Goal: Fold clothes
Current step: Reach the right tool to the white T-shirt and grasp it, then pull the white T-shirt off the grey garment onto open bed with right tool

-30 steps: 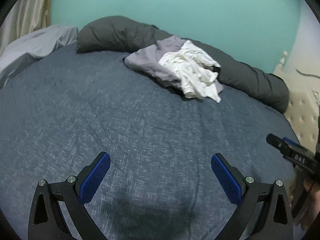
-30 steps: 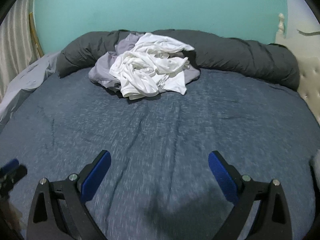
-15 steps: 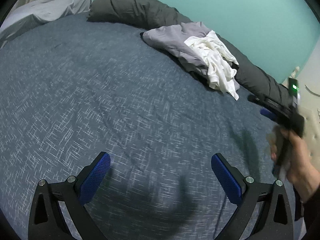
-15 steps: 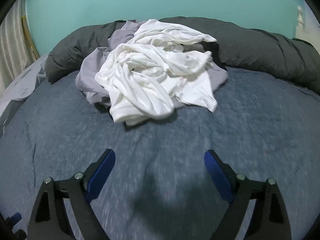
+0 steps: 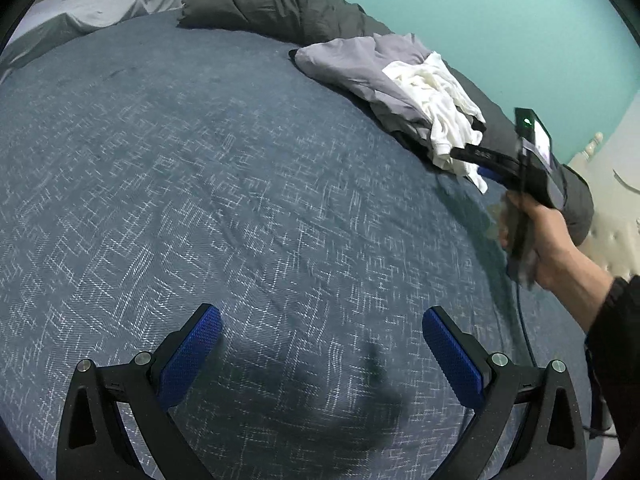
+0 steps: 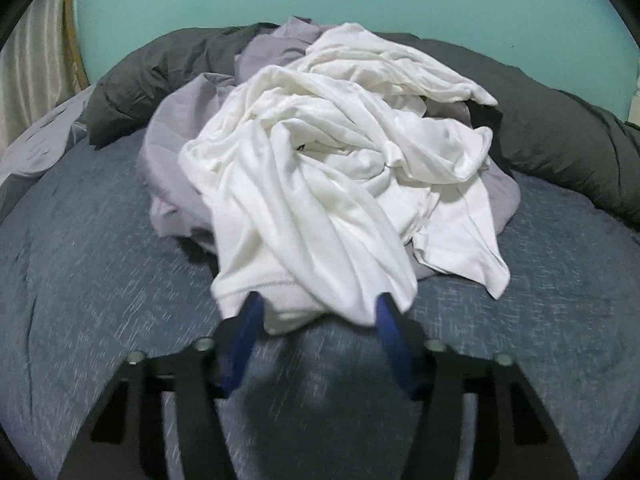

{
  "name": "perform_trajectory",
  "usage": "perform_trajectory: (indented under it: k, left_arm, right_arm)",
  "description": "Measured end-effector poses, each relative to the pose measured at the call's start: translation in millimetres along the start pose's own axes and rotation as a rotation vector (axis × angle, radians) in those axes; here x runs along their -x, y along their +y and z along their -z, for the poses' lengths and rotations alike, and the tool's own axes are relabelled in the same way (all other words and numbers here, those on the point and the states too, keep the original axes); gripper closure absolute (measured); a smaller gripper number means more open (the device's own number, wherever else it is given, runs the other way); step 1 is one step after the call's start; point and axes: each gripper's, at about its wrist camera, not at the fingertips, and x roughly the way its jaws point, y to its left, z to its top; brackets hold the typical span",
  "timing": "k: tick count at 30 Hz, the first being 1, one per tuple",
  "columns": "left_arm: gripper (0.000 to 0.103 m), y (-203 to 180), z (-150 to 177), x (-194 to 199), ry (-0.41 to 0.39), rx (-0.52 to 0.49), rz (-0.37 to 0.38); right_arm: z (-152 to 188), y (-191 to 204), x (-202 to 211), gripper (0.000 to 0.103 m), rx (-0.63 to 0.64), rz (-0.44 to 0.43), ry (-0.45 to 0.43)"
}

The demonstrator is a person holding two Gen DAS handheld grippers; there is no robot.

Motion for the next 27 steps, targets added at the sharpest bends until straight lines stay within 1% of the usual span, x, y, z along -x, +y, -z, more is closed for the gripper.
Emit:
perform_trajectory:
  k: [1, 2, 4, 6, 11, 14, 17, 22, 25, 27]
  left_arm:
    - [0.000, 1.0, -0.8, -0.7, 0.000, 0.000, 0.000]
    - [0.000, 0.6, -2.1, -2.3, 0.000, 0.000, -0.001]
    - [0.000, 2.4, -3.9, -2.8, -0.001, 0.002, 0.000]
    - [0.000, 4.4, -4.8, -2.1, -0.006, 0.005, 0.001]
    - [0.000, 3.2, -5.6, 0.7, -0.008, -0.002, 0.007]
    - [0.000, -0.9, -9.4, 7.8, -0.031, -0.005, 0.015]
    - [0.000, -5.4, -11.4, 19.2, -0.055, -0.009, 0.025]
    - [0.000, -15.8, -11.9, 41.4, -0.081, -0.014, 0.047]
    - [0.000, -24.4, -4.5, 62.6, -0.094, -0.017, 0.069]
    - [0.000, -28.9, 6.8, 78.9, -0.095, -0.008, 0.092]
  right_arm:
    - [-1.7, -0.4, -4.1, 0.062, -0.007, -0.009, 0.007]
    - [-3.3, -0.8, -7.9, 0.068, -0.013, -0.017, 0.014]
    - [-4.6, 0.8, -6.9, 0.093, -0.010, -0.025, 0.007]
    - [-3.2, 2.6, 1.8, 0.100, -0.001, -0.025, -0.016]
    - [8.2, 0.2, 46.6, 0.102, 0.014, -0.089, -0.072]
    - [14.1, -2.5, 81.9, 0.102, -0.004, -0.137, -0.106]
    - [25.7, -1.5, 124.1, 0.102, -0.003, -0.174, -0.125]
    - [55.4, 1.8, 204.8, 0.102, -0.011, -0.234, -0.155]
    - [74.5, 6.2, 256.5, 0.102, -0.009, -0.257, -0.173]
    - [87.5, 10.9, 286.9, 0.102, -0.003, -0.272, -0.180]
